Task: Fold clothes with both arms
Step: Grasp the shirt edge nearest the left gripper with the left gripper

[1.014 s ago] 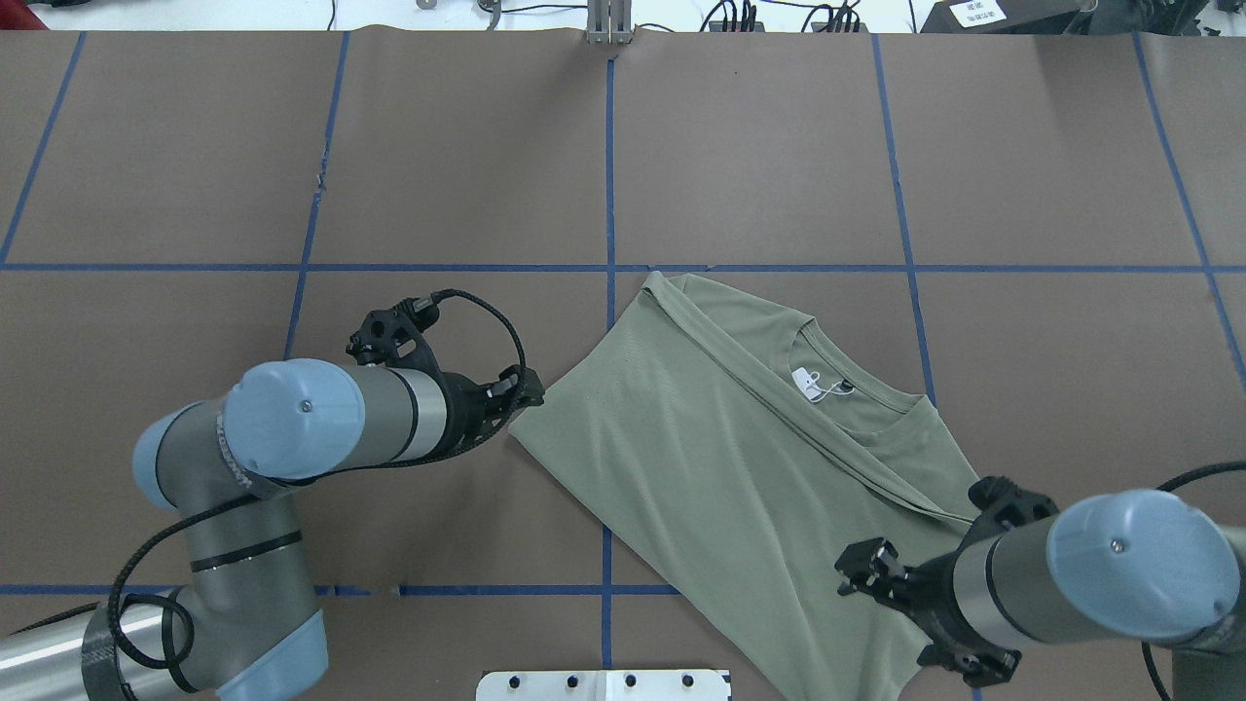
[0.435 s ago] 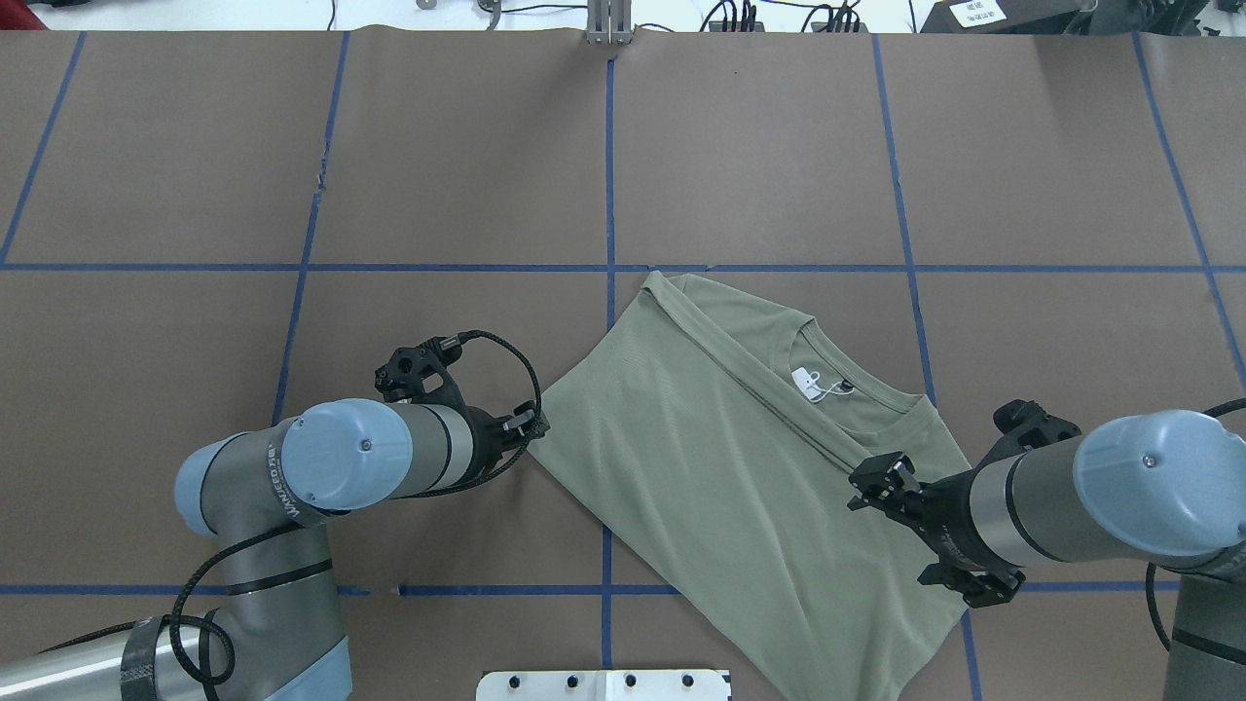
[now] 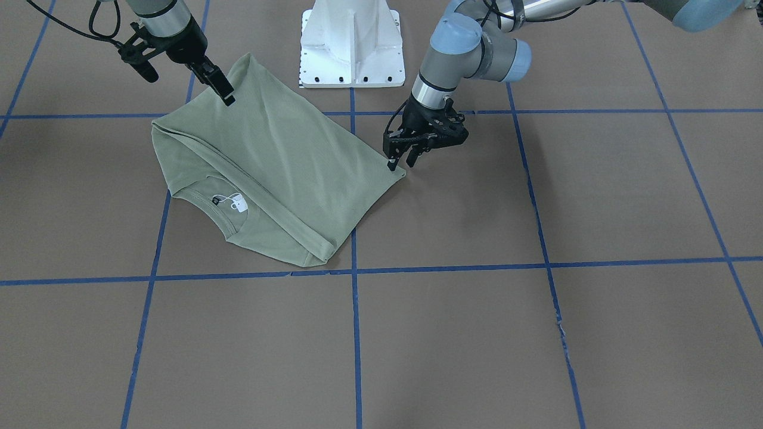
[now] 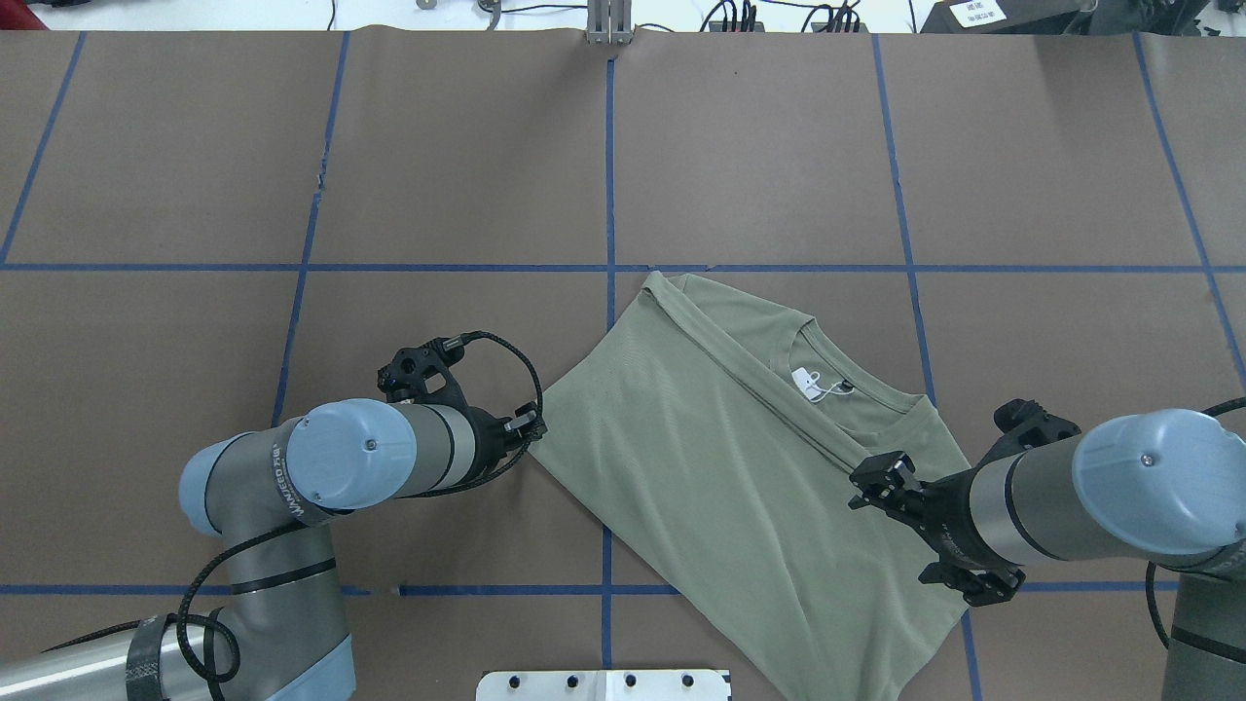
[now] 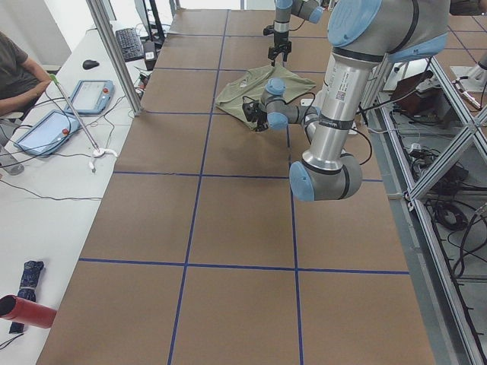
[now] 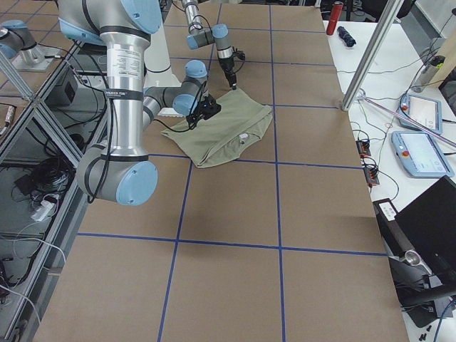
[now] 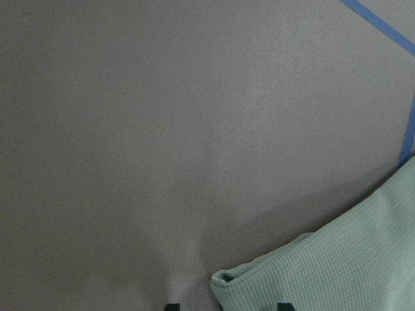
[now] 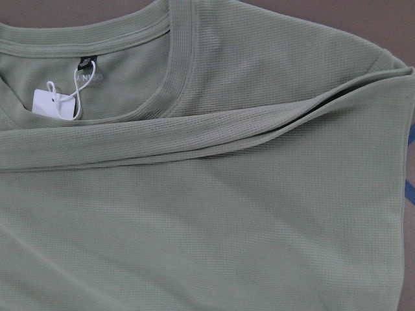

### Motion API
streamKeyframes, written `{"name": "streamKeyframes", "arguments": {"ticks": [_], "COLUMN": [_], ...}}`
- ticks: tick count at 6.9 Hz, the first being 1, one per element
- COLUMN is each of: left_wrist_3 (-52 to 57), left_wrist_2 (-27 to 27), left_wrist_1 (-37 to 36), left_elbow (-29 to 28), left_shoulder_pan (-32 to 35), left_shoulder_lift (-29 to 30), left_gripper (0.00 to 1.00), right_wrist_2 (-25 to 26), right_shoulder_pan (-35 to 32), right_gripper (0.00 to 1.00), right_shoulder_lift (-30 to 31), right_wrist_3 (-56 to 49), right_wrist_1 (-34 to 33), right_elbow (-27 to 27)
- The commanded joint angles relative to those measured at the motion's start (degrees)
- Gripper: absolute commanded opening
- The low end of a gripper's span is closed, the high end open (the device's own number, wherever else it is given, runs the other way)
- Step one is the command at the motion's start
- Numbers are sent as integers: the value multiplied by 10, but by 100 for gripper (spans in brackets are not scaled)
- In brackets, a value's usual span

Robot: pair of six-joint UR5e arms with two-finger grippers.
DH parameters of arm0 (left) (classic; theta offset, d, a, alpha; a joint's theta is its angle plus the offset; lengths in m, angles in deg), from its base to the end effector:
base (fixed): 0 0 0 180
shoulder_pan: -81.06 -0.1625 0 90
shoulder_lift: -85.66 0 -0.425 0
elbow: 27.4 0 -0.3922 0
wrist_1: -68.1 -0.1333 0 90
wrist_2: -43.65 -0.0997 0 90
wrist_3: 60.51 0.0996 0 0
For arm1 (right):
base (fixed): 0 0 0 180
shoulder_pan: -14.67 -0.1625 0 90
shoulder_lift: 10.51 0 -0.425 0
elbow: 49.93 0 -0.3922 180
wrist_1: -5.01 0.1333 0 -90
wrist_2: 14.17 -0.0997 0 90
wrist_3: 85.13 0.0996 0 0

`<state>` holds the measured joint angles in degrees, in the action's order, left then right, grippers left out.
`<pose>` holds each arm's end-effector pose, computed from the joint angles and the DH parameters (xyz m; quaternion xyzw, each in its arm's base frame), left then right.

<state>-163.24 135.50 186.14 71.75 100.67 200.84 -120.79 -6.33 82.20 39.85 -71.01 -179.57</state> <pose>0.5584 -0.3370 0.2838 0.0173 0.5176 -0.2302 0.8239 -0.3642 -0.2521 0.3342 -0.1813 -0.4062 0.3645 0.8181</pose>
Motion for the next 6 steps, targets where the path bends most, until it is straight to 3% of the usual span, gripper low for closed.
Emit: {"name": "streamKeyframes", "arguments": {"ticks": [1, 2, 4, 6], "left_wrist_3": [2, 2, 5, 80], "left_wrist_2": [0, 0, -1, 2], "left_wrist_1": [1, 2, 2, 0], "left_elbow": [-4, -16, -18, -19], "left_shoulder_pan": [2, 2, 5, 58], "left_shoulder_lift": [7, 10, 15, 15], "left_gripper": [48, 43, 0, 0], "right_wrist_2": [1, 1, 1, 1], "right_shoulder_pan": [0, 0, 0, 1], "right_gripper": [100, 100, 100, 100], "right_shoulder_lift": [1, 0, 2, -1], "right_wrist_3": [0, 1, 1, 1], "right_wrist_1": [0, 0, 0, 0], "right_elbow": [3, 9, 12, 11]}}
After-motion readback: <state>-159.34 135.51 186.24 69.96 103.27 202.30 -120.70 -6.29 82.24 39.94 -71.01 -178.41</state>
